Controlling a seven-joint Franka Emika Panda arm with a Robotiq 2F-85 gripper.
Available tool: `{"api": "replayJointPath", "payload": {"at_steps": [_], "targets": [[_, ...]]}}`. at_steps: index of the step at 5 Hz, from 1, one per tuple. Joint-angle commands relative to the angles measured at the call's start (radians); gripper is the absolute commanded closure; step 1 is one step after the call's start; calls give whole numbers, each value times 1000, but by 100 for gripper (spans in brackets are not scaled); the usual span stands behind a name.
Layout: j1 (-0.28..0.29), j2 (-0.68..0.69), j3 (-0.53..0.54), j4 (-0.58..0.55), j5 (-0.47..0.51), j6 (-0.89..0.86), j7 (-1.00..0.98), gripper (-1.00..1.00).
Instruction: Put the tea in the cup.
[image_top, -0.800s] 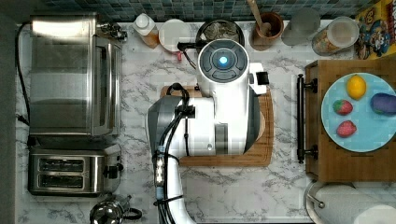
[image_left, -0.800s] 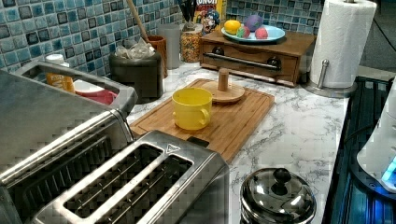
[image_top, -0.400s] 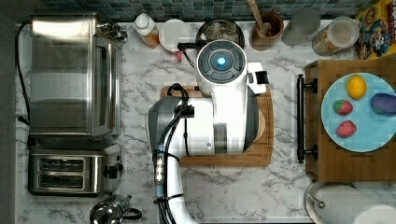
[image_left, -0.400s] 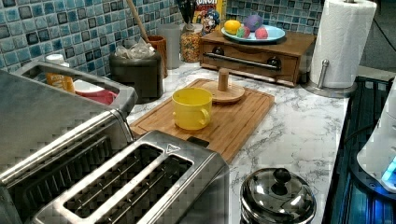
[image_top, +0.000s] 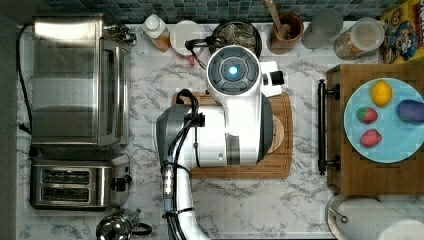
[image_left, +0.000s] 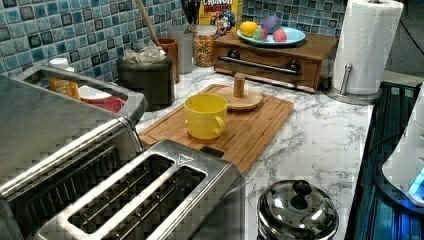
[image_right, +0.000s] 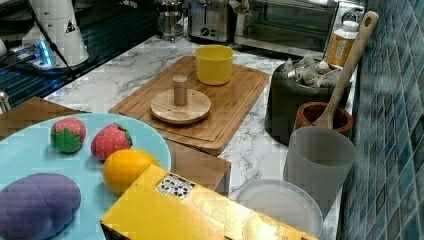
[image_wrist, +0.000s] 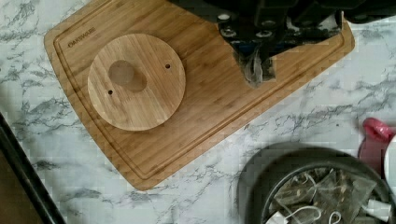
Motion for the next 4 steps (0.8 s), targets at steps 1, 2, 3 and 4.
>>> {"api": "replayJointPath", "payload": {"at_steps": [1,2,3,4], "targets": [[59,-11,87,-109,22,-53,-199,100],[51,0,109,-127,17,-45,-212,100],[43,8,124,-158,-2,5,-187,100],[52,45,124,-145,-14,-7,-169,100]]}}
